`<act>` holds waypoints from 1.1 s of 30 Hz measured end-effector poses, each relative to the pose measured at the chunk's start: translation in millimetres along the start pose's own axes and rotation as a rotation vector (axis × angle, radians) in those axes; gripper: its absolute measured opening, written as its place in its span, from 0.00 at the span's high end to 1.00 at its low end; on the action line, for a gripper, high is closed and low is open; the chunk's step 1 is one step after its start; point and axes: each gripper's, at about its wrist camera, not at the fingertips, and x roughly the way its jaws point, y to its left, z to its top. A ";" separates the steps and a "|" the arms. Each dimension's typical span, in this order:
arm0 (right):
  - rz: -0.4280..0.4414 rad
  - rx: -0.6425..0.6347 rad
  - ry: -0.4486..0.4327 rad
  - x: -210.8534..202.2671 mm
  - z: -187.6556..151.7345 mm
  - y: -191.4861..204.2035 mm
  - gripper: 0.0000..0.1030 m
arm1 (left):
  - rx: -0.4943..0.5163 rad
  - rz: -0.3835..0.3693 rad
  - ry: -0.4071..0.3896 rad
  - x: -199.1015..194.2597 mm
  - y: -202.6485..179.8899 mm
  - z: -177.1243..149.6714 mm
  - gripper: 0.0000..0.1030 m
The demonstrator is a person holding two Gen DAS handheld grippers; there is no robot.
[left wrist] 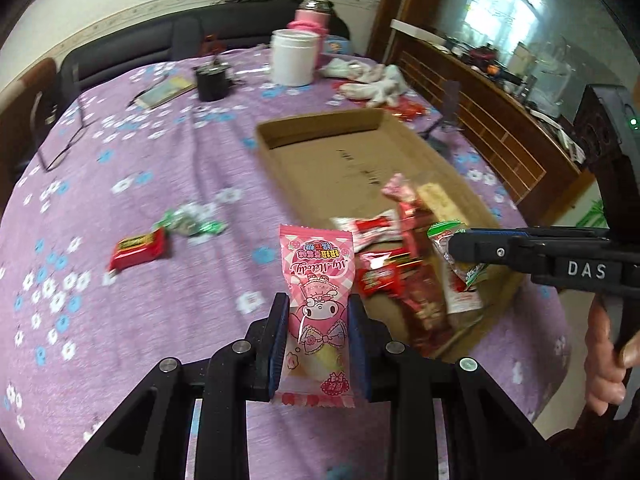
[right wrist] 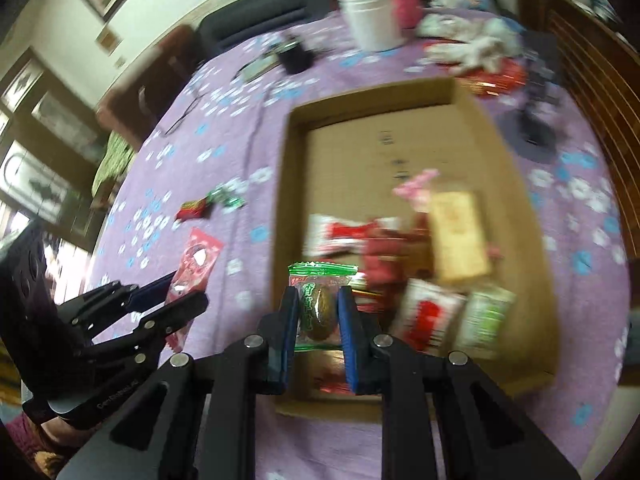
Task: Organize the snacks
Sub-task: 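Carry the pink bag and green candy over the tray with both grippers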
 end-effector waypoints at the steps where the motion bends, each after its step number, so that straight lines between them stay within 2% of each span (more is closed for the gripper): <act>1: -0.007 0.017 -0.003 -3.1 -1.4 -8.5 0.82 | 0.011 -0.007 0.001 1.7 -5.9 1.9 0.72; 9: -0.029 0.114 0.005 -9.5 -13.0 -50.2 0.81 | 0.103 -0.055 0.026 17.6 -50.1 12.0 0.72; 15: -0.030 0.130 0.005 -10.5 -13.7 -62.4 0.81 | 0.154 -0.082 0.056 31.9 -76.5 15.0 0.72; 33: -0.044 0.111 0.051 21.3 6.2 -73.7 0.82 | 0.158 -0.060 0.130 77.8 -83.2 34.7 0.72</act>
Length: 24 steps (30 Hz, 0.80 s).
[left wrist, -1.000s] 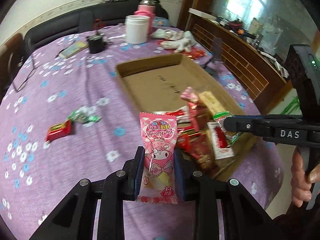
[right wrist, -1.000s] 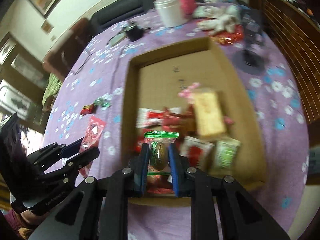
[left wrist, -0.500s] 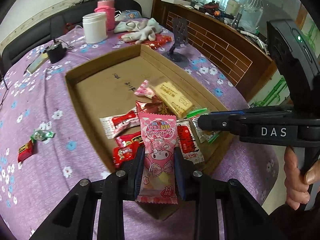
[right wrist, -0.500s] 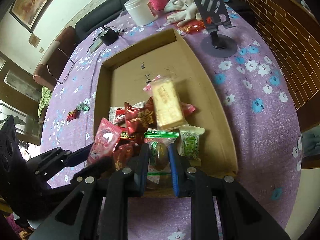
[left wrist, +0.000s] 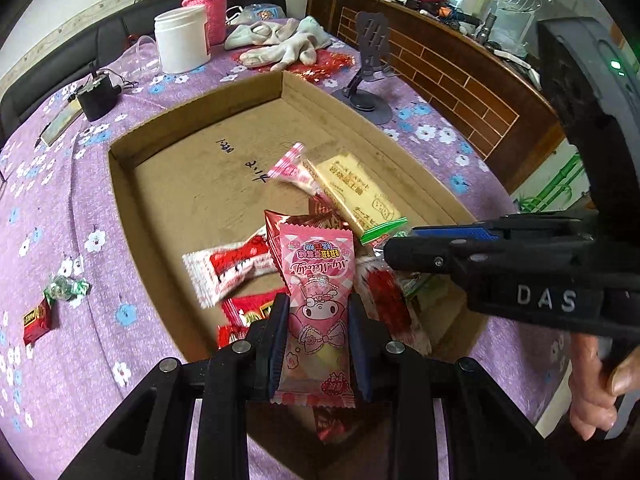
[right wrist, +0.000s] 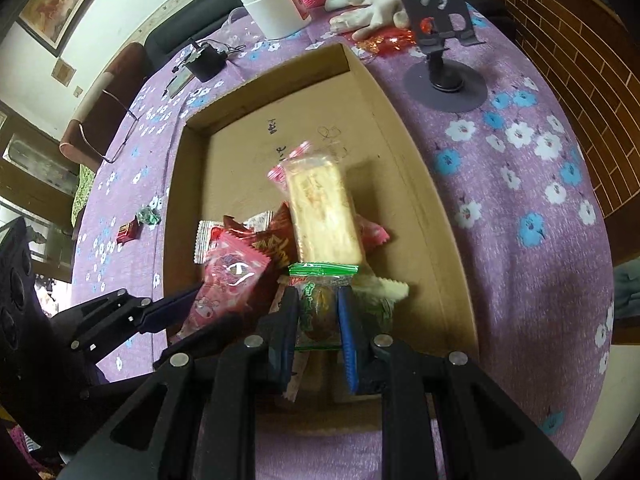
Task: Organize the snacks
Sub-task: 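Carry the pink bag and green candy over the tray with both grippers, then release the pink bag and green candy into the tray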
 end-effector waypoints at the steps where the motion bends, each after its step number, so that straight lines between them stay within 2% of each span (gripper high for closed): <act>1: -0.002 -0.001 0.000 1.4 1.5 0.2 0.82 | 0.000 0.004 0.001 2.2 1.1 2.1 0.72; 10: -0.019 -0.001 -0.001 15.2 18.2 -0.4 0.82 | -0.022 0.026 0.001 14.0 10.8 18.1 0.72; 24: -0.024 0.021 -0.016 5.8 13.9 -5.3 0.81 | -0.028 0.021 -0.014 6.2 6.8 11.4 0.71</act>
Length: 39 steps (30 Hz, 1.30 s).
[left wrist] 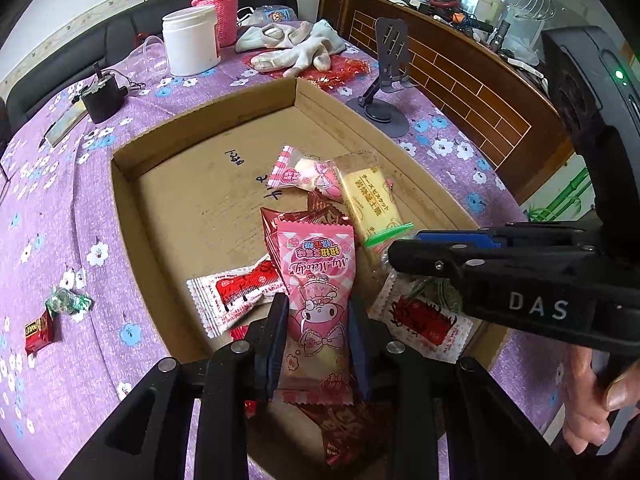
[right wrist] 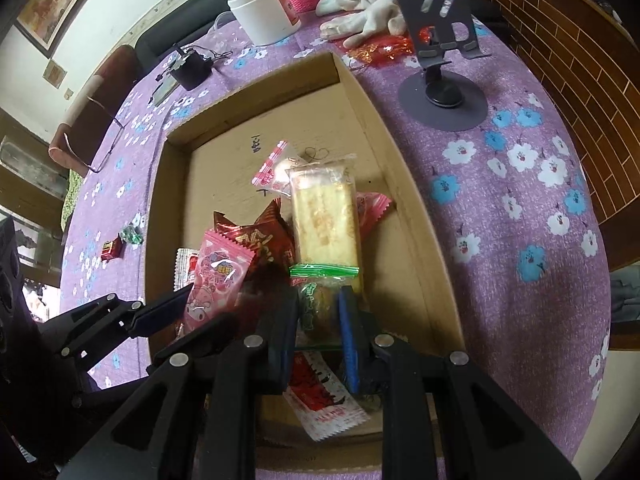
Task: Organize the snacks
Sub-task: 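Release the pink bag and green candy into the tray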
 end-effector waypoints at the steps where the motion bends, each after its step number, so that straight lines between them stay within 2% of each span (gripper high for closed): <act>1: -0.002 0.000 -0.004 -1.7 -0.7 0.1 0.81 | -0.004 -0.003 -0.001 -1.1 0.0 -0.1 0.71; 5: 0.000 0.003 -0.014 -10.5 -4.5 0.5 0.81 | -0.008 -0.011 -0.005 -6.3 -1.7 -1.5 0.62; 8: 0.014 0.014 -0.027 -19.5 -8.5 1.7 0.81 | -0.008 -0.019 -0.011 -12.0 -3.8 -3.4 0.59; 12: 0.031 0.039 -0.046 -32.8 -14.0 3.4 0.80 | -0.010 -0.022 -0.021 -22.4 -5.0 -7.6 0.59; 15: 0.040 0.041 -0.061 -40.9 -16.7 9.0 0.73 | -0.022 -0.025 -0.040 -35.7 -2.4 -13.4 0.59; 20: 0.065 -0.001 -0.071 -47.8 -19.3 34.1 0.73 | -0.055 -0.018 -0.070 -54.3 10.3 -23.1 0.59; 31: 0.108 -0.117 -0.051 -38.5 -19.5 97.8 0.73 | -0.166 0.029 -0.101 -82.2 65.5 -51.9 0.59; 39: 0.139 -0.210 -0.003 -19.4 -27.3 145.4 0.71 | -0.278 0.065 -0.103 -94.3 127.2 -77.2 0.59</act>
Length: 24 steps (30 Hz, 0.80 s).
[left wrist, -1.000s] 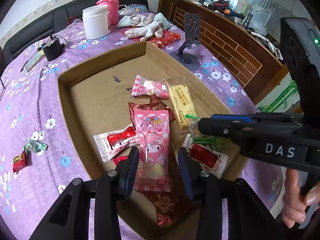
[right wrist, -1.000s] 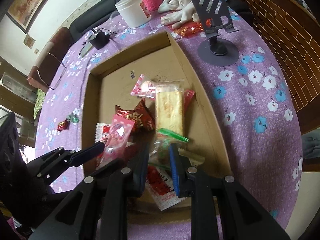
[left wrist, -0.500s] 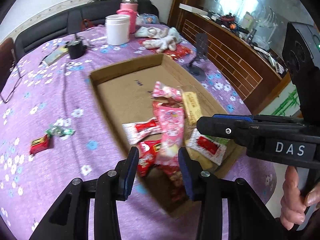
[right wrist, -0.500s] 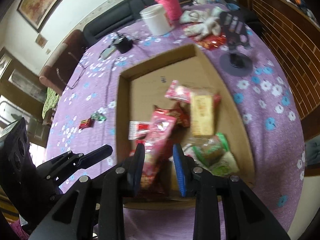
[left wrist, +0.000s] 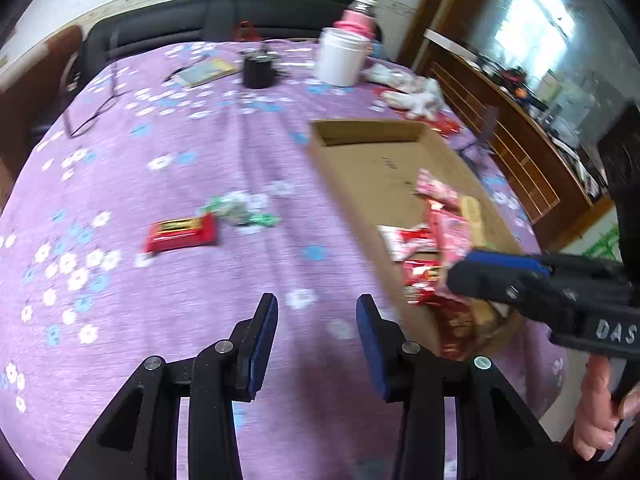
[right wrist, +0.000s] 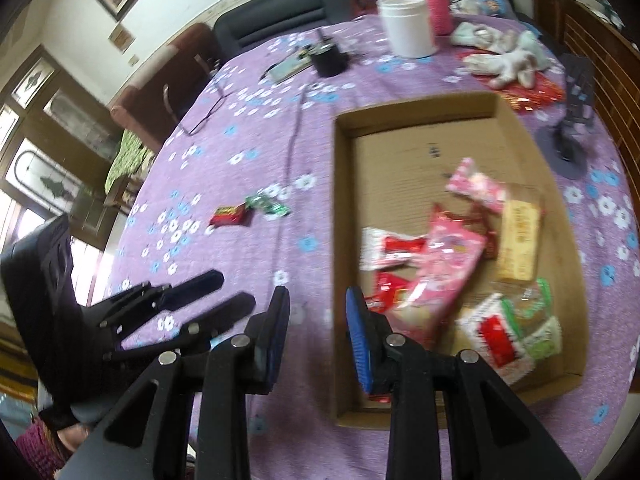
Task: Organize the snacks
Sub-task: 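Release the pink bag and green candy into the tray, then grasp a red snack bar with the left gripper while the right grasps a green candy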
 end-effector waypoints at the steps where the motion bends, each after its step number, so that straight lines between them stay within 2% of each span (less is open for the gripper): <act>1: 0.000 -0.008 0.006 2.7 -1.3 4.8 0.70 | -0.017 0.009 -0.001 -1.5 13.8 0.4 0.59; 6: -0.003 -0.036 0.025 13.8 -7.1 20.1 0.69 | -0.055 0.049 -0.011 -4.0 67.2 14.3 0.59; 8: -0.005 -0.032 0.030 16.6 -9.2 22.4 0.69 | -0.058 0.063 -0.012 -0.3 85.4 24.2 0.51; 12: -0.025 -0.014 0.033 20.4 -12.2 22.3 0.69 | -0.032 0.041 -0.019 13.3 107.0 47.6 0.49; 19: -0.068 0.059 0.041 22.5 -20.2 9.0 0.69 | 0.011 -0.091 0.035 57.4 118.0 80.4 0.47; 24: -0.083 0.080 0.042 23.3 -19.8 5.5 0.69 | 0.025 -0.147 0.093 72.0 119.8 73.1 0.47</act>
